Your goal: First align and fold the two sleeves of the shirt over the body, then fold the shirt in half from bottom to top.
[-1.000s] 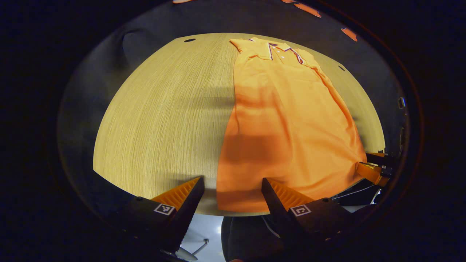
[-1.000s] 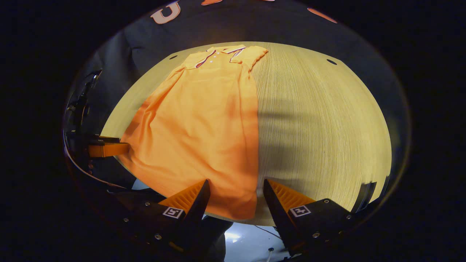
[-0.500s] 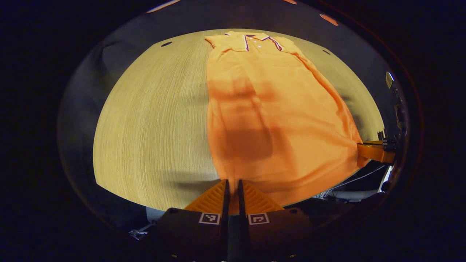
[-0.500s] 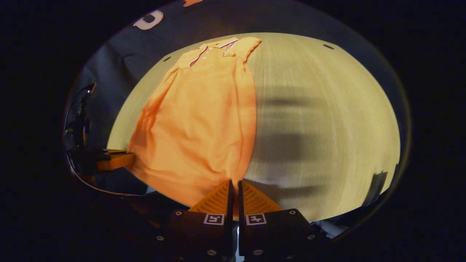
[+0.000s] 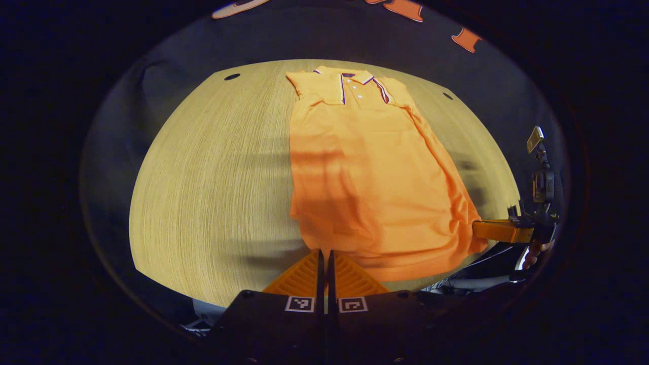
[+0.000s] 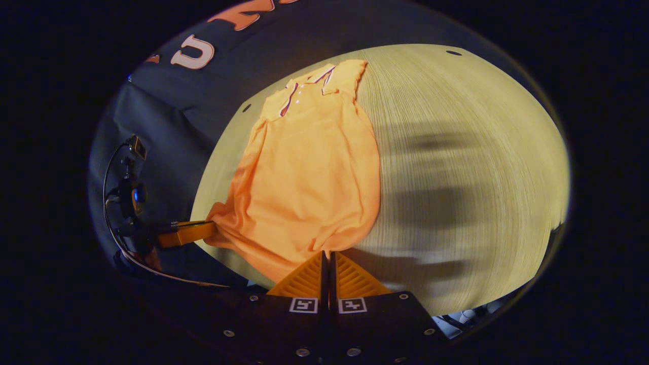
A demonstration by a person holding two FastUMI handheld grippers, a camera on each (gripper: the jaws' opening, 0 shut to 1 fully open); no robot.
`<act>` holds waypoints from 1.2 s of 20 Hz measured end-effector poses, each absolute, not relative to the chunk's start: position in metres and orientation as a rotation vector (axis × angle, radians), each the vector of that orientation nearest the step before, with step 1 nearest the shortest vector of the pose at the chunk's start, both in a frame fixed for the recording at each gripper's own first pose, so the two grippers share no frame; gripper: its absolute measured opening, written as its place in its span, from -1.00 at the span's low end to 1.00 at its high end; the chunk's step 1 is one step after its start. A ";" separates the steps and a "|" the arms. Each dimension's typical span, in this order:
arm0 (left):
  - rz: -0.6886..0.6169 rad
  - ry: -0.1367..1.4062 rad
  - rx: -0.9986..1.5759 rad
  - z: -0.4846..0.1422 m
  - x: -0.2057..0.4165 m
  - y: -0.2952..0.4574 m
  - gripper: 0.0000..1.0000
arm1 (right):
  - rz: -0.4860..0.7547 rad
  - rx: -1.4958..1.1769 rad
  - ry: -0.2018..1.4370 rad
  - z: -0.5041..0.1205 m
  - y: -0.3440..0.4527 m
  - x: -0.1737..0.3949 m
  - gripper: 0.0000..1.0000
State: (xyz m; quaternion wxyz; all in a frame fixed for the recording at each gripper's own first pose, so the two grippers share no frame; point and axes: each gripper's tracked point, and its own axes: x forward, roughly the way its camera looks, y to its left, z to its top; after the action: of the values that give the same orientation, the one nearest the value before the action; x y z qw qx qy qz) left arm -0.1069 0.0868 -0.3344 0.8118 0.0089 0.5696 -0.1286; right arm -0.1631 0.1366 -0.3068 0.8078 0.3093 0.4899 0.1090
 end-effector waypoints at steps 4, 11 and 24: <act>-0.295 1.125 0.021 -0.311 -0.073 0.084 -0.94 | 0.242 0.618 0.897 -0.277 0.129 -0.124 -0.99; -0.356 0.979 -0.031 -0.267 -0.002 0.065 -0.94 | 0.221 0.615 0.782 -0.234 0.110 -0.068 -0.99; -0.429 0.830 -0.067 -0.226 0.148 0.055 -0.94 | 0.161 0.574 0.659 -0.177 0.071 0.073 -0.99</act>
State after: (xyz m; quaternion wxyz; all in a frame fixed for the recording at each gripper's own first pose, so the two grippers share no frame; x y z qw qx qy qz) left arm 0.1482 0.0546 -0.2261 0.8923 -0.0325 0.4000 -0.2068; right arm 0.0733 0.0713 -0.1768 0.9029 0.2775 0.3188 0.0781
